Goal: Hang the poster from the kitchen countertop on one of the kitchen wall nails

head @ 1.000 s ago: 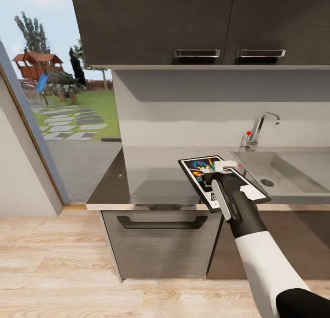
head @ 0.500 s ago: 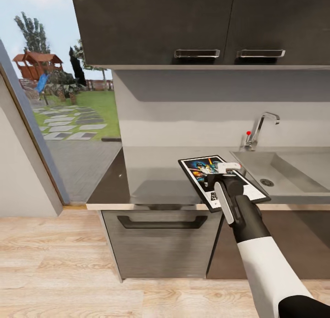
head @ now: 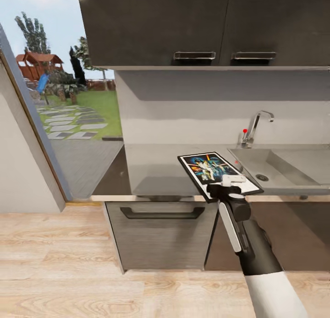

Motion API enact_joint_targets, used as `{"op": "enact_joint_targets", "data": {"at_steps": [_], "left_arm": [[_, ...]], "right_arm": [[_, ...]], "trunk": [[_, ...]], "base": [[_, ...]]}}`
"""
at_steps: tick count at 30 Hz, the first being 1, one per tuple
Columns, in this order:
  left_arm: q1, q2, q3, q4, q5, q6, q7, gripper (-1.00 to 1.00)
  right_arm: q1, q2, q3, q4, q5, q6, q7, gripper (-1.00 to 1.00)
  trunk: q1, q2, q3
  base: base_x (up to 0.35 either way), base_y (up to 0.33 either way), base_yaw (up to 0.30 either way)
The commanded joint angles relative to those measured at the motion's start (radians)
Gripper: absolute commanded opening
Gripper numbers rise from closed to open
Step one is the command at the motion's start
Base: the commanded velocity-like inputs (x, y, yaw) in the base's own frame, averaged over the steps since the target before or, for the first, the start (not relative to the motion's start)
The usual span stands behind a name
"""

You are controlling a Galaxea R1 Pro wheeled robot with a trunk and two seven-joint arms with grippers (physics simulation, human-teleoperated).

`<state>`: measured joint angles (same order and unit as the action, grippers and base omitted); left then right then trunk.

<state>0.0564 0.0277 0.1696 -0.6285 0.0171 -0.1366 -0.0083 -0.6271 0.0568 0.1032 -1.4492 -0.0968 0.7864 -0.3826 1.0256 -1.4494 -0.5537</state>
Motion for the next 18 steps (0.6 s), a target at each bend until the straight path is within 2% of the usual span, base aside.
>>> {"op": "enact_joint_targets", "data": {"at_steps": [1,7,15,18], "left_arm": [[0.000,0.000,0.001,-0.001,0.002,-0.001,-0.001,1.00],[0.000,0.000,0.001,0.001,0.001,-0.001,-0.001,1.00],[0.000,0.000,0.002,0.001,0.002,-0.001,-0.001,1.00],[0.000,0.000,0.009,0.002,0.003,-0.001,-0.001,1.00]], "right_arm": [[0.006,0.000,0.002,-0.003,-0.009,-0.006,-0.010,1.00],[0.037,0.001,0.009,-0.013,-0.006,-0.038,-0.011,1.00],[0.058,0.001,0.027,-0.021,-0.005,-0.047,-0.013,1.00],[0.082,0.001,0.059,-0.036,-0.004,-0.056,-0.014,1.00]], "trunk": [[-0.001,-0.001,-0.001],[-0.001,-0.001,-0.001],[-0.001,-0.001,-0.001],[-0.001,-0.001,-0.001]], "base": [[-0.330,0.000,0.000],[-0.232,0.000,0.000],[-0.031,0.000,0.000],[-0.004,0.000,0.000]]}}
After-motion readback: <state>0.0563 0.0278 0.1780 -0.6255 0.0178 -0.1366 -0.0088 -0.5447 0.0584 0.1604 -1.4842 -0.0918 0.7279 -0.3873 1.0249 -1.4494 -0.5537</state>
